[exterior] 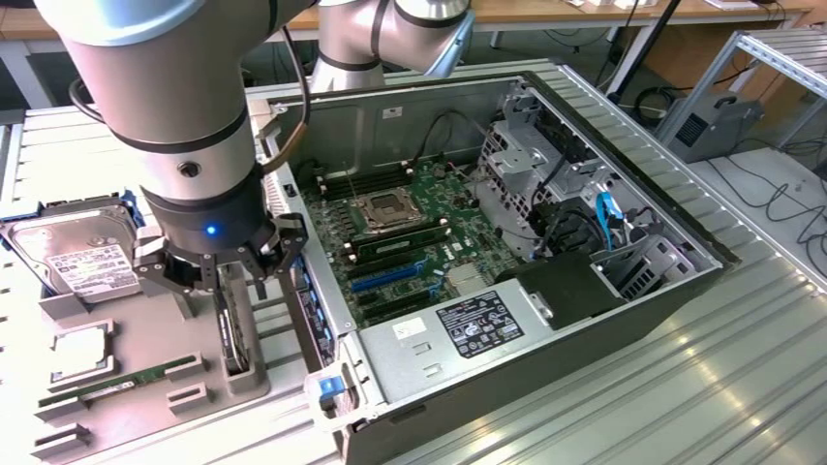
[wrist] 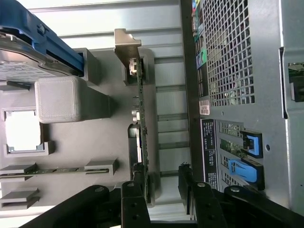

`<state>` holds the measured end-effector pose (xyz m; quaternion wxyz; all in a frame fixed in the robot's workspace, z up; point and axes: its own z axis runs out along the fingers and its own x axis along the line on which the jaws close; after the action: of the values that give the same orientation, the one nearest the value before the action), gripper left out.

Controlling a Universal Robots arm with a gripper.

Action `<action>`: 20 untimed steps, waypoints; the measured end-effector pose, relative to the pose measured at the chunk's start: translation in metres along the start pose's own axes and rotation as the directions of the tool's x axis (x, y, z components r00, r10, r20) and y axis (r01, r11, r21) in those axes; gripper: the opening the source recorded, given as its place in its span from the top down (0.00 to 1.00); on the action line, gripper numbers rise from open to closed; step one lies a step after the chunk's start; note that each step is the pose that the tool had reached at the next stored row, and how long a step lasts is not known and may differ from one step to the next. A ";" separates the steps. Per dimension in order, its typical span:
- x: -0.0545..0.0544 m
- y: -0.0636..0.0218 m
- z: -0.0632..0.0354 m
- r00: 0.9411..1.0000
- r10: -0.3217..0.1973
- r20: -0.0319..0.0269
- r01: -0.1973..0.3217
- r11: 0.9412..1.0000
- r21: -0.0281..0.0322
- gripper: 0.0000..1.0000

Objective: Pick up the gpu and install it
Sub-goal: 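Pick up the gpu and move the gpu toward the slot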

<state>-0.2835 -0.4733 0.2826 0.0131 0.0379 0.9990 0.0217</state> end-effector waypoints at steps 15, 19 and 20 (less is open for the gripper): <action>0.000 -0.0002 0.0040 1.000 0.000 0.000 0.000 1.000 0.000 0.58; 0.000 -0.0002 0.0050 1.000 0.000 0.000 0.000 1.000 0.000 0.58; 0.000 -0.0002 0.0053 1.000 0.000 0.000 0.000 1.000 0.000 0.58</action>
<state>-0.2835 -0.4733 0.2773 0.0131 0.0379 0.9990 0.0217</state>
